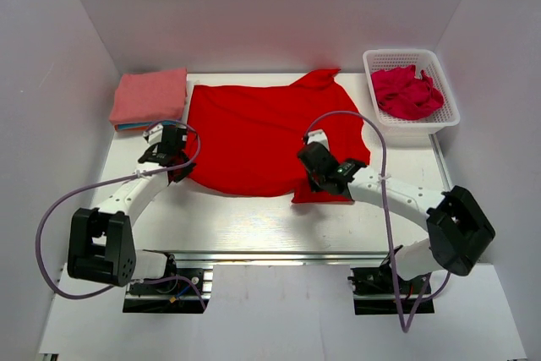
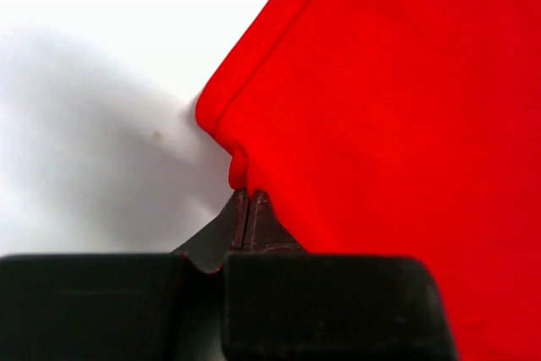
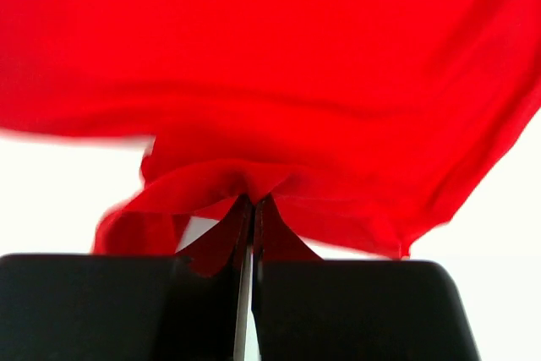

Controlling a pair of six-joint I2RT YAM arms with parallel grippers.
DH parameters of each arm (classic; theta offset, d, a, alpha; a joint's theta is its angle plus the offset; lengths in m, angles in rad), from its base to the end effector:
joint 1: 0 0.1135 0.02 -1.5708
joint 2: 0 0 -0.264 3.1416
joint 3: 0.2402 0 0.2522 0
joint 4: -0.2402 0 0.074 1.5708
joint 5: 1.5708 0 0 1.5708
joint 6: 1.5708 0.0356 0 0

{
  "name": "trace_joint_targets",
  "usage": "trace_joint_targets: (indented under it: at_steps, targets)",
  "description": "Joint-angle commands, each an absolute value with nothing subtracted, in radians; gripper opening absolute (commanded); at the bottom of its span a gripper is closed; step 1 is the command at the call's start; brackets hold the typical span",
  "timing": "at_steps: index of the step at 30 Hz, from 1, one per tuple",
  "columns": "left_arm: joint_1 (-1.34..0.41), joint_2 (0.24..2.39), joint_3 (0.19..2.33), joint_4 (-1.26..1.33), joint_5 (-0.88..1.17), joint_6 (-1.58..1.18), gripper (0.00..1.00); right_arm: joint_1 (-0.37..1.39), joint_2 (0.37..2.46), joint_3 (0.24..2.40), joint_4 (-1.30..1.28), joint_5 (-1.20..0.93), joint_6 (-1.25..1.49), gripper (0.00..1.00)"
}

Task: Fold and stack the t-shirts
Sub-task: Fold the flattened tshirt in 1/3 of the way

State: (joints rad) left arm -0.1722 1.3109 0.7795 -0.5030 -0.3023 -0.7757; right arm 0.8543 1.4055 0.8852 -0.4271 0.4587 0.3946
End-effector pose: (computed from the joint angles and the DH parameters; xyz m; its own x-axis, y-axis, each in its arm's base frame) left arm 0.2471 -0.0322 0.2034 -0.6142 -0.5717 -0.5440 -0.5832 0.7932 -0.1751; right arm 0.1963 0.2014 0.2182 -0.6869 -0.2639 -0.6771 -0.2625 0.9589 -0.1074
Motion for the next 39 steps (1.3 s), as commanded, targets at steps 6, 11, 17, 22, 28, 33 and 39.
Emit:
trace_joint_targets:
  at_steps: [6, 11, 17, 22, 28, 33, 39]
  targets:
    - [-0.15, 1.458, 0.98, -0.475, -0.391, -0.805, 0.0, 0.698, 1.5, 1.067, -0.273, 0.512, 0.23, 0.0]
    - [-0.14, 1.561, 1.09, -0.462, -0.387, -0.795, 0.0, 0.614, 1.571, 1.155, -0.256, 0.493, 0.19, 0.0]
    - [-0.111, 1.692, 1.219, -0.45, -0.4, -0.795, 0.0, 0.537, 1.675, 1.297, -0.308, 0.474, 0.149, 0.0]
    - [-0.092, 1.833, 1.396, -0.485, -0.376, -0.785, 0.0, 0.489, 1.762, 1.402, -0.328, 0.474, 0.123, 0.0]
    - [-0.074, 1.946, 1.523, -0.505, -0.347, -0.756, 0.0, 0.433, 1.861, 1.508, -0.314, 0.465, 0.057, 0.0]
    - [-0.064, 2.041, 1.615, -0.515, -0.334, -0.729, 0.0, 0.407, 1.916, 1.594, -0.299, 0.451, -0.06, 0.0]
    - [-0.064, 2.114, 1.686, -0.515, -0.304, -0.704, 0.0, 0.367, 2.029, 1.704, -0.288, 0.364, -0.181, 0.0]
